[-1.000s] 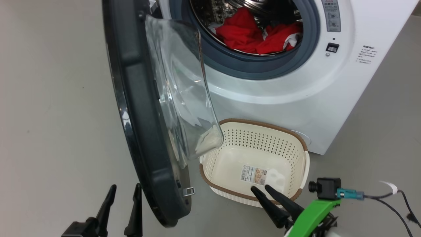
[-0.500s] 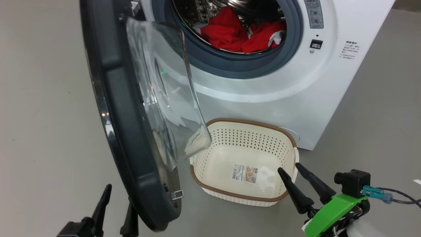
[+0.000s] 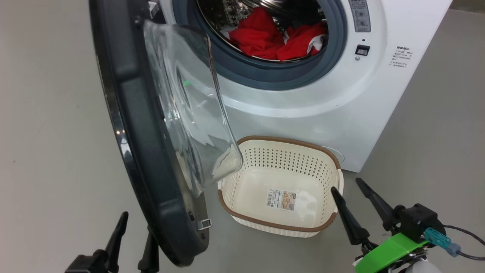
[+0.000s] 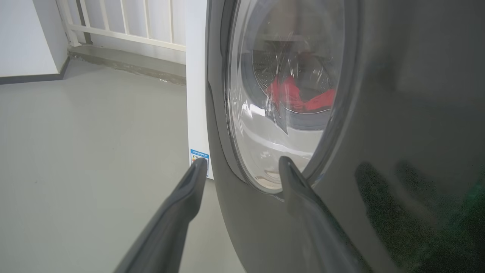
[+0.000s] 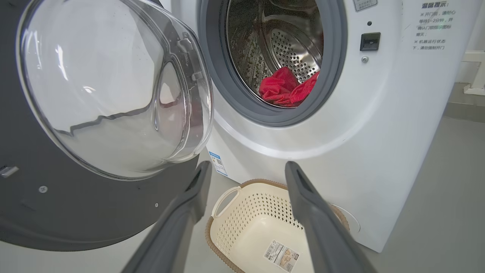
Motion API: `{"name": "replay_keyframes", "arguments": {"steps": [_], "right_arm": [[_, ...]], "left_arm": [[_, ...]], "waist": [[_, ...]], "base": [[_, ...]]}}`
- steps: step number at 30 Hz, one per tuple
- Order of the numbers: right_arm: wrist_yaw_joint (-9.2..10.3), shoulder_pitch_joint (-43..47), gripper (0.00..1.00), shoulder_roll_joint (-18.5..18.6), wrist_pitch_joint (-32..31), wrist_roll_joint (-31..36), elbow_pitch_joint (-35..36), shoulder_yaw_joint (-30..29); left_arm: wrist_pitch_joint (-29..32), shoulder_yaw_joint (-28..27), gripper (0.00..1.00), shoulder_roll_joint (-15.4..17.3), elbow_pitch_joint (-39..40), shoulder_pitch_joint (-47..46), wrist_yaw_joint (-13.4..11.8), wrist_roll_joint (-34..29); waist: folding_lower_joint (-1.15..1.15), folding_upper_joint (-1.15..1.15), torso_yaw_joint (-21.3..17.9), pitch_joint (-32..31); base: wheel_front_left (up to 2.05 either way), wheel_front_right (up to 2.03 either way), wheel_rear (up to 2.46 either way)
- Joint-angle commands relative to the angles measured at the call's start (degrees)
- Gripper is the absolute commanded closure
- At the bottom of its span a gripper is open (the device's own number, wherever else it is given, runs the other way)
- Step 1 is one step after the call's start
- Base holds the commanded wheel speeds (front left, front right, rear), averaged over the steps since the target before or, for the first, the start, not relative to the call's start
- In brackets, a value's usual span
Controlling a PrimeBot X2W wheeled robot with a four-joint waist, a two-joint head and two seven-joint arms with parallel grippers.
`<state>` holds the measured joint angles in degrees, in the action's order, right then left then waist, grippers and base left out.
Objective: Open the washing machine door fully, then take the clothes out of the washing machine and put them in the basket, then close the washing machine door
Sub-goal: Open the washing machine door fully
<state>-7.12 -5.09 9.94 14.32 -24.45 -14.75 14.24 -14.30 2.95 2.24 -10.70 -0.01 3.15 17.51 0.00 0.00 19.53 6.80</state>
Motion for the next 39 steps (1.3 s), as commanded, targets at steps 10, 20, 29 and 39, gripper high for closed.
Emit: {"name": "replay_keyframes", "arguments": {"steps": [10,20,29,39], "right_arm": [[-0.36,2.93,0.00,-2.13,0.68,2.86,0.25,-2.36],[-0.36,3.10,0.00,-2.23,0.68,2.34,0.39,-2.06],[-0.36,3.53,0.00,-2.56,0.68,2.20,0.51,-1.80],[-0.36,3.04,0.00,-2.31,0.68,2.16,1.14,-2.01]], "left_arm": [[-0.70,-1.97,0.00,0.64,0.90,-1.08,0.49,-0.81],[-0.70,-2.12,0.00,0.64,0.94,-0.78,0.76,-1.02],[-0.70,-4.26,1.00,0.64,2.45,-1.25,0.11,0.12],[-0.70,-8.37,1.00,0.64,20.38,-4.62,-0.60,2.62]], "waist": [[0.00,0.00,0.21,-0.56],[0.00,0.00,0.24,-0.97],[0.00,0.00,0.44,-1.43],[0.00,0.00,1.01,-1.00]], "base": [[0.00,0.00,0.00],[0.00,0.00,0.00],[0.00,0.00,0.00],[0.00,0.00,0.00]]}}
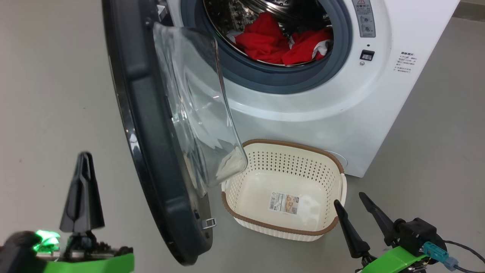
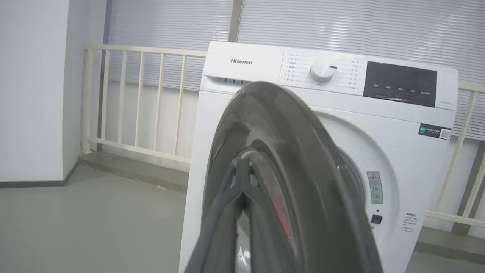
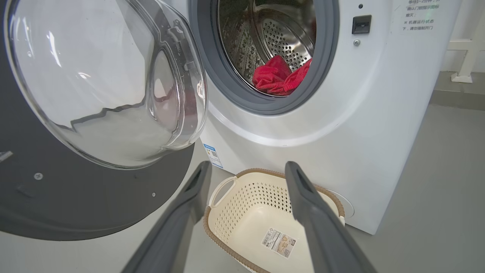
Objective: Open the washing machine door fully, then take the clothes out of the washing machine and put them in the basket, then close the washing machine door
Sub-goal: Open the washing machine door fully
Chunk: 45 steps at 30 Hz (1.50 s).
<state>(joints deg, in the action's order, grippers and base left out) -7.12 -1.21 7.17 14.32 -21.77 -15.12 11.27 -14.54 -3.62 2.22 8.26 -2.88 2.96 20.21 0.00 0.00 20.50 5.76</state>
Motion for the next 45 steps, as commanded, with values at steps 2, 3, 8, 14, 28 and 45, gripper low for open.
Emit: {"name": "replay_keyframes", "arguments": {"steps": [2,3,8,14,28,45], "right_arm": [[-0.36,-0.98,0.00,0.55,0.68,-0.54,1.57,0.97],[-0.36,-1.03,0.00,0.57,0.68,-0.56,1.62,1.00],[-0.36,-1.25,0.00,0.65,0.68,-0.57,1.85,1.22],[-0.36,-1.65,0.00,0.69,0.68,-0.65,1.93,1.42],[-0.36,-1.90,0.00,0.86,0.68,-0.55,1.99,1.25],[-0.36,-1.31,0.00,0.38,0.68,-0.59,1.75,1.69]], "left_arm": [[-0.46,-0.38,1.00,0.65,6.20,-2.19,-0.71,-1.44],[-0.46,0.68,1.00,0.65,8.47,-2.30,-1.00,-2.34],[-0.46,9.61,1.00,0.65,15.71,-0.92,-1.90,-5.05],[-0.46,21.51,1.00,0.65,8.55,3.12,-1.13,-4.54],[-0.46,20.96,1.00,0.65,-10.34,2.31,-1.52,0.26],[-0.46,4.39,1.00,0.65,-11.77,3.90,-1.60,-0.74]], "waist": [[0.00,0.00,0.08,0.13],[0.00,0.00,0.10,0.17],[0.00,0.00,0.01,0.45],[0.00,0.00,-0.04,1.11],[0.00,0.00,0.04,1.66],[0.00,0.00,1.35,1.27]], "base": [[0.00,0.00,0.00],[0.00,0.00,0.00],[0.00,0.00,0.00],[0.00,0.00,0.00],[0.00,0.00,0.00],[0.00,0.00,0.00]]}}
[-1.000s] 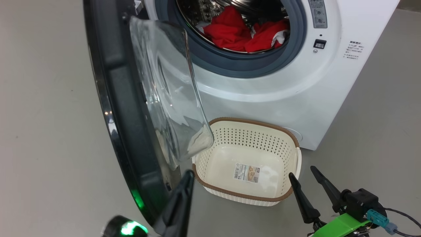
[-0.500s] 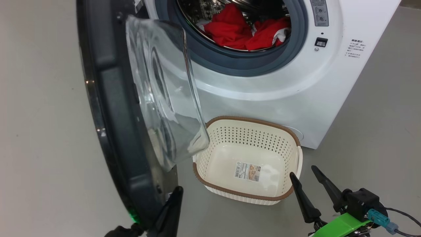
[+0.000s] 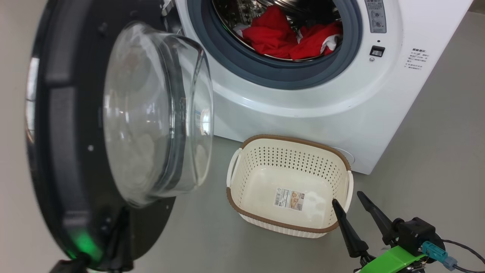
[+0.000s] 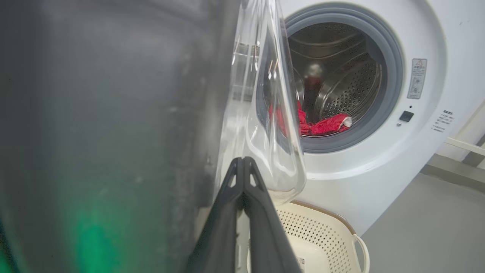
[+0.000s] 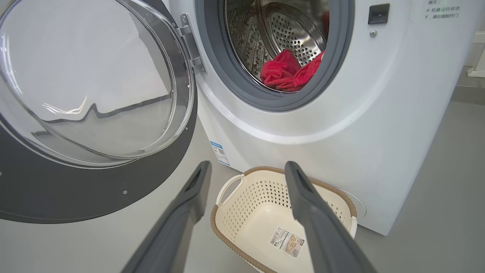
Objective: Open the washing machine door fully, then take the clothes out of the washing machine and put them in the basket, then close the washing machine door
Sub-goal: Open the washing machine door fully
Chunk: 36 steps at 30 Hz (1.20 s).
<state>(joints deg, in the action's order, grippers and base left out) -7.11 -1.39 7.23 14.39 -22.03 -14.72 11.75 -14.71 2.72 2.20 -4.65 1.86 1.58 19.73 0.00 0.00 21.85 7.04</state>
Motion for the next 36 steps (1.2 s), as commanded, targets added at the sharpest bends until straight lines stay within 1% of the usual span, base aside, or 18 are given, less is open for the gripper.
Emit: {"name": "replay_keyframes", "arguments": {"steps": [1,3,4,10,14,20,29,33,36], "right_arm": [[-0.37,-1.17,0.00,0.31,0.61,-0.35,1.35,1.31],[-0.37,-1.24,0.00,0.36,0.61,-0.42,1.42,1.39],[-0.37,-1.35,0.00,0.45,0.61,-0.41,1.47,1.38],[-0.37,-2.05,0.00,0.94,0.61,-0.30,1.57,1.28],[-0.37,-2.58,0.00,1.34,0.61,-0.28,1.60,1.09],[-0.37,-3.38,0.00,1.88,0.61,-0.11,1.70,1.31],[-0.37,-4.40,0.00,2.45,0.61,0.01,1.73,0.79],[-0.37,-4.80,0.00,2.69,0.61,0.01,1.75,0.77],[-0.37,-4.97,0.00,2.80,0.61,0.00,1.79,0.81]], "left_arm": [[-0.29,-3.40,1.00,0.67,0.92,-0.93,-0.12,-0.49],[-0.29,-6.28,1.00,0.67,0.43,-1.27,0.03,-1.18],[-0.29,-9.07,1.00,0.67,-0.30,-2.05,0.38,-1.99],[-0.29,-16.54,1.00,0.67,-2.59,-5.84,0.67,-3.58],[-0.29,-21.79,1.00,0.68,-4.94,-9.07,1.34,-4.72],[-0.29,-28.91,1.00,1.90,-8.87,-14.01,2.33,-6.92],[-0.29,-36.79,1.00,5.22,-15.83,-20.48,3.68,-9.22],[-0.29,-39.51,1.00,7.06,-19.17,-23.34,4.14,-10.19],[-0.29,-40.41,1.00,7.64,-20.57,-24.47,4.35,-10.81]], "waist": [[0.00,0.00,-0.04,0.06],[0.00,0.00,-0.06,0.25],[0.00,0.00,-0.09,0.58],[0.00,0.00,-0.48,2.17],[0.00,0.00,-0.83,3.15],[0.00,0.00,-1.71,4.56],[0.00,0.00,-2.38,6.23],[0.00,0.00,-2.53,6.74],[0.00,0.00,-2.62,6.97]], "base": [[0.00,0.00,0.00],[0.00,0.00,0.00],[0.00,0.00,0.00],[0.00,0.00,0.00],[0.00,0.00,0.00],[0.00,0.00,0.00],[0.00,0.00,0.00],[0.00,0.00,0.00],[0.00,0.00,0.00]]}}
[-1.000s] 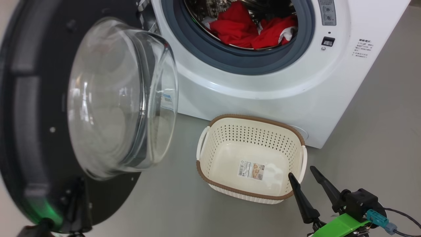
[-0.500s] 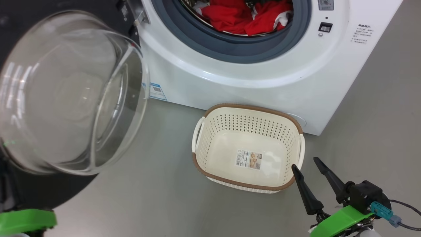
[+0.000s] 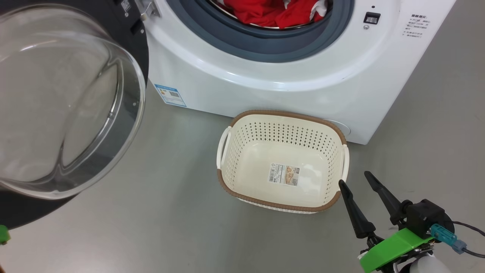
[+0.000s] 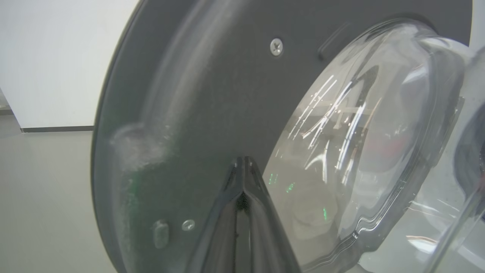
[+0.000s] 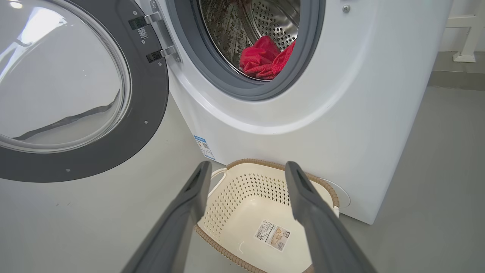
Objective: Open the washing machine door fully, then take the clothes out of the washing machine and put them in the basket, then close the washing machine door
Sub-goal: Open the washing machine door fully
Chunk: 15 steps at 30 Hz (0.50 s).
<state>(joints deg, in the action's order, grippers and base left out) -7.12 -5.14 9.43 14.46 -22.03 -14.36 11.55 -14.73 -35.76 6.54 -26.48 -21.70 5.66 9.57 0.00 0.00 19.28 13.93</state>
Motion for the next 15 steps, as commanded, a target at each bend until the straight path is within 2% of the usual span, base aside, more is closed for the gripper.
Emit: {"name": "replay_keyframes", "arguments": {"steps": [1,6,15], "right_arm": [[-0.36,-1.32,0.00,0.67,0.54,0.00,1.44,1.02],[-0.36,-1.65,0.00,1.00,0.54,0.00,1.47,1.06],[-0.36,-1.72,0.00,0.95,0.54,0.06,1.63,0.97]], "left_arm": [[-0.27,-2.31,1.00,3.52,0.60,-1.35,0.31,-1.12],[-0.27,-2.92,1.00,4.86,-2.43,-3.01,0.65,-3.73],[-0.27,-5.10,1.00,5.73,-5.25,-4.44,1.17,-4.85]], "waist": [[0.00,0.00,-0.10,0.16],[0.00,0.00,-0.39,0.44],[0.00,0.00,-1.10,0.17]], "base": [[0.00,0.00,0.00],[0.00,0.00,0.00],[0.00,0.00,0.00]]}}
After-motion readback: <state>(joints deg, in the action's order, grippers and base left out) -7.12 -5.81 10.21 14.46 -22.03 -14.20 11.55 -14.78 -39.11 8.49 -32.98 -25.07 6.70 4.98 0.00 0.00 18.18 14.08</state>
